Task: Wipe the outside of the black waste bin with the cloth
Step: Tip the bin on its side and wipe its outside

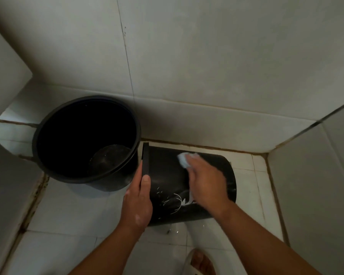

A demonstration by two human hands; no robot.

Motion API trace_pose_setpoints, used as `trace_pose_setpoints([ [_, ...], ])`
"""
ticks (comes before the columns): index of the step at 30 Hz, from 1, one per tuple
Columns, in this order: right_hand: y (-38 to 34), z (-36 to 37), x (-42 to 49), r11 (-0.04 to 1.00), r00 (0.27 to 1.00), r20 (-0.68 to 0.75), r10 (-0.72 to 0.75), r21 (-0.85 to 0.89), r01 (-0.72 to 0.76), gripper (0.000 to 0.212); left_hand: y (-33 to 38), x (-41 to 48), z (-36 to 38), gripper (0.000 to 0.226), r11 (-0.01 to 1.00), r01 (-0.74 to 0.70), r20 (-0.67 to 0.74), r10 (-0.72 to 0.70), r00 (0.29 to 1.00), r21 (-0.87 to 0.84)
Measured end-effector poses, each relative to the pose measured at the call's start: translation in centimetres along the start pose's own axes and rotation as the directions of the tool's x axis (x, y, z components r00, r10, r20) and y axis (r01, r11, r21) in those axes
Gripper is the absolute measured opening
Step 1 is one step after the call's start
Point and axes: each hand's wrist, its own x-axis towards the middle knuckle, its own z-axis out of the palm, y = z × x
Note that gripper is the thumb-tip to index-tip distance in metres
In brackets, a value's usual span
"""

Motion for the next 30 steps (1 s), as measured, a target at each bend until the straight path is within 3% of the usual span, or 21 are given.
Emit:
trace_pose_setpoints([
  [2, -2.2, 1.2, -1.6, 0.946, 0.941, 0.095, -0.324, 0.046, 0.321, 0.057, -0.1, 0.6, -0.4, 0.041, 0.995, 0.057, 0.035, -0.054, 0.998, -0.088],
  [4, -2.3, 1.8, -3.1, 0.841, 0.818, 0.205, -0.538, 0.076, 0.535, 0.059, 0.0, 1.1, -0.9, 0.037, 0.985, 0.086, 0.061, -0.078, 0.995, -0.152],
  [6, -0.9, 1.6, -3.9, 0.735, 0.701, 0.273, -0.658, 0.034, 0.677, 0.057, 0.2, 1.4, -1.1, 0.035, 0.984, 0.097, 0.078, -0.086, 0.993, -0.150],
  [7, 0.0, 1.5, -3.9, 0.721, 0.688, 0.292, -0.664, 0.007, 0.693, 0.058, 0.3, 1.4, -1.1, 0.034, 0.986, 0.093, 0.073, -0.083, 0.994, -0.137],
  [9, 1.6, 1.3, -3.0, 0.813, 0.791, 0.232, -0.567, 0.001, 0.582, 0.063, 0.4, 1.7, -0.9, 0.036, 0.992, 0.082, 0.049, -0.078, 0.996, -0.095],
  [11, 2.3, 0.3, -1.0, 0.966, 0.963, 0.088, -0.254, 0.076, 0.248, 0.055, 0.7, 1.8, -0.5, 0.040, 0.994, 0.075, 0.045, -0.071, 0.996, -0.079],
  [13, 1.7, 0.1, 0.7, 0.980, 0.992, 0.021, 0.121, 0.157, -0.122, 0.045, 1.2, 1.5, -0.3, 0.042, 0.993, 0.066, 0.044, -0.061, 0.997, -0.097],
  [14, 0.8, 0.1, 0.7, 0.979, 0.986, -0.006, 0.165, 0.122, -0.163, 0.043, 1.2, 1.3, -0.3, 0.041, 0.992, 0.061, 0.033, -0.058, 0.998, -0.111],
  [15, -0.5, 0.3, 0.0, 0.992, 0.994, -0.030, 0.103, 0.071, -0.101, 0.043, 1.2, 1.2, -0.3, 0.041, 0.990, 0.063, 0.025, -0.060, 0.998, -0.124],
  [17, -2.7, 1.3, -2.6, 0.970, 0.974, 0.003, -0.227, 0.093, 0.226, 0.050, 0.8, 1.2, -0.4, 0.040, 0.985, 0.086, 0.032, -0.082, 0.996, -0.149],
  [19, -2.0, 2.4, -5.1, 0.841, 0.828, 0.146, -0.541, 0.127, 0.526, 0.053, 0.5, 1.2, -0.5, 0.039, 0.983, 0.099, 0.038, -0.094, 0.995, -0.153],
  [20, -0.8, 2.5, -5.4, 0.771, 0.749, 0.186, -0.635, 0.100, 0.629, 0.051, 0.5, 1.3, -0.5, 0.040, 0.985, 0.094, 0.036, -0.089, 0.995, -0.144],
  [21, 0.5, 2.1, -5.3, 0.739, 0.715, 0.209, -0.667, 0.065, 0.670, 0.049, 0.6, 1.2, -0.5, 0.041, 0.987, 0.088, 0.031, -0.085, 0.996, -0.132],
  [22, 1.4, 1.9, -4.7, 0.750, 0.731, 0.196, -0.654, 0.040, 0.660, 0.049, 0.8, 1.3, -0.5, 0.042, 0.989, 0.081, 0.028, -0.078, 0.997, -0.126],
  [24, 2.6, 1.3, -3.0, 0.890, 0.885, 0.089, -0.457, 0.039, 0.455, 0.052, 0.9, 1.3, -0.4, 0.043, 0.991, 0.066, 0.034, -0.062, 0.997, -0.115],
  [25, 2.8, 0.7, -1.9, 0.968, 0.970, 0.031, -0.241, 0.082, 0.237, 0.049, 1.0, 1.3, -0.3, 0.043, 0.993, 0.055, 0.036, -0.052, 0.998, -0.106],
  [26, 3.0, 0.3, -0.6, 0.992, 1.000, -0.017, -0.011, 0.127, 0.014, 0.044, 0.9, 1.2, -0.2, 0.043, 0.994, 0.047, 0.033, -0.044, 0.998, -0.095],
  [27, 2.8, 0.0, 0.5, 0.972, 0.981, -0.041, 0.190, 0.148, -0.182, 0.039, 0.9, 1.1, -0.1, 0.043, 0.995, 0.049, 0.028, -0.046, 0.999, -0.088],
  [28, 2.2, 0.1, 1.1, 0.955, 0.957, -0.061, 0.284, 0.102, -0.278, 0.035, 0.9, 1.0, -0.1, 0.043, 0.995, 0.048, 0.018, -0.047, 0.999, -0.085],
  [30, -0.7, 0.5, 0.5, 0.979, 0.976, -0.099, 0.194, -0.047, -0.199, 0.036, 0.7, 0.9, -0.1, 0.042, 0.997, 0.053, 0.001, -0.053, 0.999, -0.062],
])
